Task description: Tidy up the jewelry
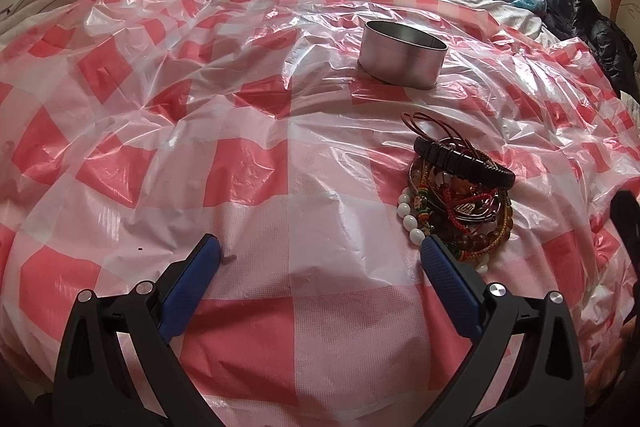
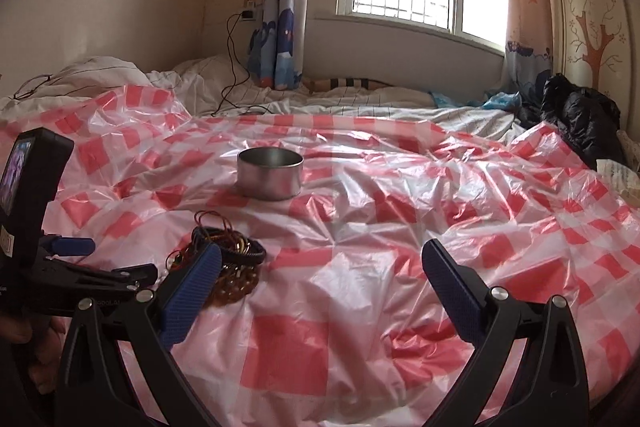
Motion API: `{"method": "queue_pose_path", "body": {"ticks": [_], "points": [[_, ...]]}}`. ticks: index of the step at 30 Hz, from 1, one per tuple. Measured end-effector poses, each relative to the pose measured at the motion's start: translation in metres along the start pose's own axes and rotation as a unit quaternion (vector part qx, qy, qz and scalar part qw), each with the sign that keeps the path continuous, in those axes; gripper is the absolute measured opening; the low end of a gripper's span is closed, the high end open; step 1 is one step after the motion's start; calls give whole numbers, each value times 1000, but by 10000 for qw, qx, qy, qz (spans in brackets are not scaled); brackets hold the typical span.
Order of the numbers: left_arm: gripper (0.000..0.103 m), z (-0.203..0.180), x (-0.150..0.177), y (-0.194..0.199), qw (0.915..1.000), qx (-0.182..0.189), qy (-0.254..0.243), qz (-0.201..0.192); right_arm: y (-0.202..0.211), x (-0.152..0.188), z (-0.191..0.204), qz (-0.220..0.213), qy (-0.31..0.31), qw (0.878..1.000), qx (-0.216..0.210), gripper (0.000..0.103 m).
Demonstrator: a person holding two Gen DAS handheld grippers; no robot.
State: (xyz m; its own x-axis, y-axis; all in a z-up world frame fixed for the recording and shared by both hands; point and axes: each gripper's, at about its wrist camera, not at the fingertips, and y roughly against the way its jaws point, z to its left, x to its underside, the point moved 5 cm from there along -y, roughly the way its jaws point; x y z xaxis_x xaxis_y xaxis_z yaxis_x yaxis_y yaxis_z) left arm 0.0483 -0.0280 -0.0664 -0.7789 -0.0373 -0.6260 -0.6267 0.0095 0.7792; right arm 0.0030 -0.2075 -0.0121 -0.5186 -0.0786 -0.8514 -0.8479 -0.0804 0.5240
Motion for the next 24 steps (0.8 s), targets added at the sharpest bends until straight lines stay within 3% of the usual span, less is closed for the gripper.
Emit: {"method": "queue_pose_path", "body": {"ticks": [5, 11, 24], "points": [[97, 3, 3, -1, 10000, -69, -25, 19, -11, 12, 11, 226, 86, 9996, -114, 97], [97, 1, 3, -2, 9999, -130, -48, 8, -26, 23, 6, 533, -252, 9979, -275, 96], [97, 0, 0, -1, 10000, -64, -28, -18, -43, 36, 2, 864, -523, 9945, -275, 97]]}}
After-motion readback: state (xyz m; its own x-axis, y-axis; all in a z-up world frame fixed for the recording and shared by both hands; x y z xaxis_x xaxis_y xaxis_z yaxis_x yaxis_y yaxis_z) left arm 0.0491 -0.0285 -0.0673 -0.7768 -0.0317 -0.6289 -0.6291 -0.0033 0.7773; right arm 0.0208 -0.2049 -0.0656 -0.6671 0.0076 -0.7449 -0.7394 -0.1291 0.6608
